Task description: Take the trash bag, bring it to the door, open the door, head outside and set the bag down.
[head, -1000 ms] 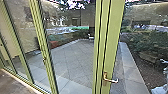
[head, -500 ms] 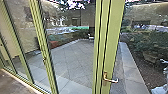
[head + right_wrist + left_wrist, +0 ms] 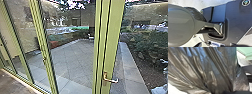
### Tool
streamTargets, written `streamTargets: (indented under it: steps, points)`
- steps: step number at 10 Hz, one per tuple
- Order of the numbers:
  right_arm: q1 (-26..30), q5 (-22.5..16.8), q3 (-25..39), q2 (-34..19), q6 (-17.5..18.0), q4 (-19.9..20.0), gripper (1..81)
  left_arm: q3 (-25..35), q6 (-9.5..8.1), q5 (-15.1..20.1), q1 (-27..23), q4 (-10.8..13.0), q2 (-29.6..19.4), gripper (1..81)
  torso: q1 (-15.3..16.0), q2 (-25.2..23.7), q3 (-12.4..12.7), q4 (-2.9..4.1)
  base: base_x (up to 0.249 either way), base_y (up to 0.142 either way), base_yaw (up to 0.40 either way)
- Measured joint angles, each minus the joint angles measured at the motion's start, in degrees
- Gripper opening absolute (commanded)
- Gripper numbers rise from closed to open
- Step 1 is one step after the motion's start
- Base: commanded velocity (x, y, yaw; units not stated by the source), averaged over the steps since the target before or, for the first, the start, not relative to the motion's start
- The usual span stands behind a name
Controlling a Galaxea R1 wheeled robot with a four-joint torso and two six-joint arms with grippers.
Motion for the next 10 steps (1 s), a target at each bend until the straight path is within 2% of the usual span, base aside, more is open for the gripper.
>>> streamTargets:
  steps: [3,7,10]
  points:
    - [0.71,0.00,12.64,-9.68,0.06,0.20,81.1,-0.96,0.04,-0.43,0.00,0.02,0.39,1.0,0.00,0.00,0.00,0.00,0.000,0.000,0.000]
    - [2.28,0.21,26.90,-22.49,0.10,1.16,81.1,-5.74,0.12,-0.44,0.00,0.02,3.89,1.0,0.00,0.00,0.00,0.00,0.000,0.000,0.000]
    - [6.45,0.13,37.10,-32.90,0.26,4.50,81.1,-6.53,0.15,-0.32,0.00,0.02,4.94,1.0,0.00,0.00,0.00,0.00,0.000,0.000,0.000]
